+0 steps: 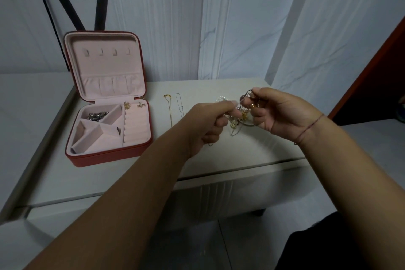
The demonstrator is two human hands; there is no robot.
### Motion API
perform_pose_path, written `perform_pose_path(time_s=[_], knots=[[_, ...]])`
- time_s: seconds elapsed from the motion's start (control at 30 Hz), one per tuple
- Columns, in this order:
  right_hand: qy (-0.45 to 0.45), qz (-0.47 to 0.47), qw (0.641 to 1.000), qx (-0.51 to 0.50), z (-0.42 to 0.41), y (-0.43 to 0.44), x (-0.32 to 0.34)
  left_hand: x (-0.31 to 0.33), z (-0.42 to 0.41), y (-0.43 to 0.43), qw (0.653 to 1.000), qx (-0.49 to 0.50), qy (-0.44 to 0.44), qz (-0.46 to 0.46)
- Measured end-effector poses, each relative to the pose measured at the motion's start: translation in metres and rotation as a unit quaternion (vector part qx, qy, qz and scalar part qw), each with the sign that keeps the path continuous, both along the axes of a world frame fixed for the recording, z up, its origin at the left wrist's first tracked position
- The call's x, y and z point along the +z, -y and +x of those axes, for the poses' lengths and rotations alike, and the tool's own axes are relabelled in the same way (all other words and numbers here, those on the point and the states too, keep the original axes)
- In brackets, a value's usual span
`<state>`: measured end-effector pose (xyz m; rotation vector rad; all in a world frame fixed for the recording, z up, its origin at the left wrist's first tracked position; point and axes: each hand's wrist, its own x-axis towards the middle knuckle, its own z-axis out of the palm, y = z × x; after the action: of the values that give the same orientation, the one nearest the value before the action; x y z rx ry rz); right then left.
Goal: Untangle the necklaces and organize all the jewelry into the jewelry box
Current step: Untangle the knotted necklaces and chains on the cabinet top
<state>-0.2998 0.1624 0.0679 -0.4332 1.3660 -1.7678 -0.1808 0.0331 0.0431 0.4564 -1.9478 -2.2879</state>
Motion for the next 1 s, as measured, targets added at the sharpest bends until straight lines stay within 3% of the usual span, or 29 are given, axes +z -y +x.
perform_pose_path(time_s=[0.13,0.33,0.4,0.63,0.87,1.0], knots=[[-0.003,0.01,1.0,-0.003,-0.0009,0.0,-0.0013,-0.0009,0.003,-0.0032,0.991,0.071,-0.01,-0.113],[-0.021,0.028,0.999,0.005,0.0012,0.0016,-0.001,-0.0081,-0.0009,-0.001,0.95,0.147,-0.028,-0.274],[-0.022,0.029,0.999,0.007,0.0019,0.002,-0.0005,-0.0095,-0.0019,-0.0012,0.947,0.151,-0.029,-0.282],[-0.034,0.029,0.999,0.014,0.0031,0.0012,-0.0003,-0.0086,-0.0044,-0.0043,0.963,0.175,-0.089,-0.185],[-0.034,0.02,0.999,0.013,0.0017,-0.0004,0.0008,-0.0062,-0.0029,-0.0034,0.924,0.175,-0.083,-0.329],[-0.033,0.02,0.999,0.017,0.0019,0.0002,0.0007,-0.005,-0.0026,-0.006,0.906,0.215,-0.07,-0.358]])
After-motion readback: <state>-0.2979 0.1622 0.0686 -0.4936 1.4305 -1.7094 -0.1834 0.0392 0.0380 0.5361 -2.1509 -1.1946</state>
